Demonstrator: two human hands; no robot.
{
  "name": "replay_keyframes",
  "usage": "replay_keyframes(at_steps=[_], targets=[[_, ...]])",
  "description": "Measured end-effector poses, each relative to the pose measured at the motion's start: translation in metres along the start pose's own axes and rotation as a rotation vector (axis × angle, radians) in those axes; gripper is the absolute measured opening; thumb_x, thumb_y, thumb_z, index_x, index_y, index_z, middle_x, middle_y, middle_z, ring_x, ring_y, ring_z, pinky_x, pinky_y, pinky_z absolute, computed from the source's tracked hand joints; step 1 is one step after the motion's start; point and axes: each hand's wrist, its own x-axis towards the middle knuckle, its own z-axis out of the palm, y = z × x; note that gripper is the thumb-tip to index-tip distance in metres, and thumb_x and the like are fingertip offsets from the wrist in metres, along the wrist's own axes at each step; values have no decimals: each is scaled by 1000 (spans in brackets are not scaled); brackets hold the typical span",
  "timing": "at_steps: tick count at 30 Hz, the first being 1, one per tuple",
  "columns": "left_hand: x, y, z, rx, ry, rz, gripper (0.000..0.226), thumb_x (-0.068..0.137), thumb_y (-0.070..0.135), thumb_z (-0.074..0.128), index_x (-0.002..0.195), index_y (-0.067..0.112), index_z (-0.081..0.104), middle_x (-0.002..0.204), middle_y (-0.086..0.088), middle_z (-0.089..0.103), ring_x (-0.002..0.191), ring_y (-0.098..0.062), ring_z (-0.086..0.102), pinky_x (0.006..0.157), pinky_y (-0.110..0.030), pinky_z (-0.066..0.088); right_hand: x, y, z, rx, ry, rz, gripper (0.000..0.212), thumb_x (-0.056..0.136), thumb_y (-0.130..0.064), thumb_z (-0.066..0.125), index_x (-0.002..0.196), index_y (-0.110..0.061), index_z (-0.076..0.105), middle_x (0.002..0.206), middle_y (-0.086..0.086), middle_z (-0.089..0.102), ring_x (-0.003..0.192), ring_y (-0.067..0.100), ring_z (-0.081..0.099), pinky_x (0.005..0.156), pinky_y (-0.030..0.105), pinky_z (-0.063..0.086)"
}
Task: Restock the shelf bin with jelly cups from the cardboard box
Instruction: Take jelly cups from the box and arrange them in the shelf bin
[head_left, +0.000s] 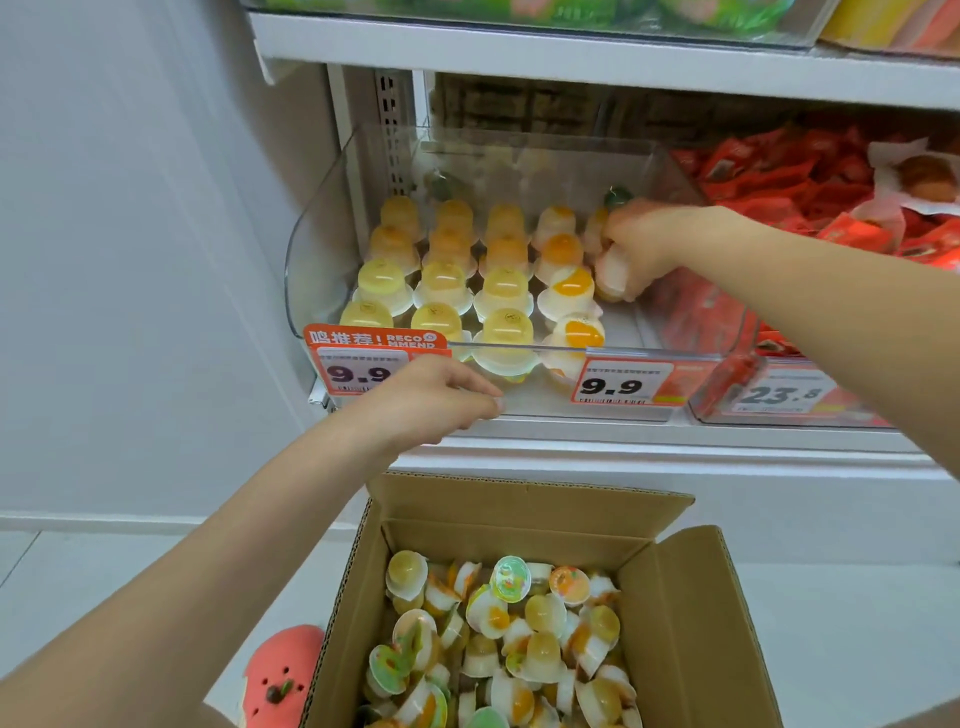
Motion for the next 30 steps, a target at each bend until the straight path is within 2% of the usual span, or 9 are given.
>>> replay_keyframes(at_steps=[4, 6, 9, 14, 17, 21, 24, 27, 30], targets=[[8, -3, 2, -14, -5, 7, 15, 89, 29, 62, 97, 22, 72, 107, 6, 68, 100, -12, 62, 80, -25, 50, 9, 1, 9, -24, -85, -37, 52, 67, -15, 83, 114, -11, 63, 99, 6, 60, 93, 27, 60, 77, 33, 51], [10, -3, 3, -24, -5, 13, 13, 89, 29, 62, 94, 22, 72, 105, 10, 67, 98, -10, 61, 78, -22, 48, 7, 1, 7, -89, -87, -48, 61, 67, -17, 84, 120, -7, 58, 107, 10, 58, 94, 27, 55, 71, 28, 43], [11, -2, 5, -28, 4, 10, 11, 89, 28, 62, 93, 23, 72, 105, 5, 67, 99, -12, 62, 82, -26, 49, 3, 0, 7, -77, -73, -47, 68, 67, -20, 85, 126, -7, 54, 117, 12, 58, 98, 28, 55, 71, 28, 41], [11, -3, 7, -29, 14, -13, 13, 88, 30, 63, 94, 23, 72, 104, -6, 69, 103, -18, 63, 83, -29, 52, 2, -2, 8, -59, -66, -35, 61, 69, -10, 80, 122, -3, 53, 114, 16, 60, 100, 33, 58, 75, 33, 49], [10, -3, 7, -27, 10, -12, 14, 89, 31, 63, 96, 22, 72, 105, -6, 68, 104, -19, 62, 83, -29, 51, 1, -4, 6, -89, -84, -17, 58, 70, -11, 79, 123, -7, 55, 116, 15, 60, 103, 33, 58, 82, 35, 50], [10, -3, 7, -22, 2, -1, 13, 89, 29, 62, 95, 22, 71, 109, -5, 68, 104, -19, 62, 85, -31, 52, -4, -6, 5, -158, -56, -25, 60, 72, -16, 79, 126, -6, 54, 120, 17, 57, 107, 34, 57, 83, 34, 48], [11, -4, 7, -16, 5, 15, 11, 89, 27, 62, 94, 22, 71, 107, -3, 68, 102, -18, 62, 81, -28, 51, -15, -1, 3, -112, 63, -40, 51, 79, -11, 70, 127, -5, 53, 123, 21, 53, 111, 38, 52, 90, 38, 46], [11, -5, 9, -11, 12, 40, 11, 89, 24, 62, 94, 19, 70, 100, 4, 67, 94, -12, 62, 69, -19, 48, -43, 5, 3, 57, 358, -64, 35, 87, -2, 53, 121, -7, 59, 120, 22, 53, 110, 40, 51, 91, 41, 46], [11, -9, 18, 27, 25, 66, 10, 89, 22, 63, 93, 17, 70, 82, 9, 63, 81, -8, 58, 59, -17, 41, -95, -2, 17, 277, 606, -157, 41, 83, 10, 41, 110, -7, 67, 110, 18, 61, 104, 36, 55, 88, 40, 45]])
